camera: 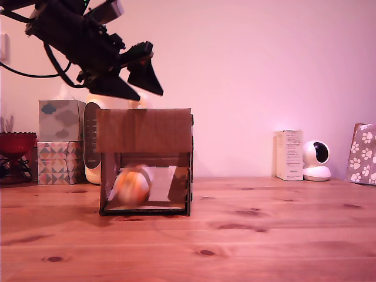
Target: Drop the footbag into the cardboard dice tower
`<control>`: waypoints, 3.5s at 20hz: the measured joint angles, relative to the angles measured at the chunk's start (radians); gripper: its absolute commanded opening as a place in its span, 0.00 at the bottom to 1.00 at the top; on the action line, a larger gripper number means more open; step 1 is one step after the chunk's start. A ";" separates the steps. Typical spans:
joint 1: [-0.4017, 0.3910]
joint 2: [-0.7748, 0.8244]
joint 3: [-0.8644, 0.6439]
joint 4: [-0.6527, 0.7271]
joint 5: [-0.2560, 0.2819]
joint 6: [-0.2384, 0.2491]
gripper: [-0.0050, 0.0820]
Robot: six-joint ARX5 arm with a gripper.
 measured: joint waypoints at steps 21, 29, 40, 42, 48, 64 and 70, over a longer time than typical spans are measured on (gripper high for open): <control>0.000 -0.557 -0.451 -0.026 0.076 -0.096 0.03; 0.000 -0.631 -0.734 0.074 0.071 -0.180 0.03; 0.000 -0.575 -0.752 0.011 0.051 -0.183 0.05; 0.000 -0.531 -0.752 0.042 0.051 -0.183 0.09; 0.000 -0.381 -0.752 0.204 0.051 -0.183 0.97; -0.062 0.029 -0.748 0.785 -0.117 -0.142 0.95; -0.062 0.160 -0.647 0.788 -0.129 -0.142 0.95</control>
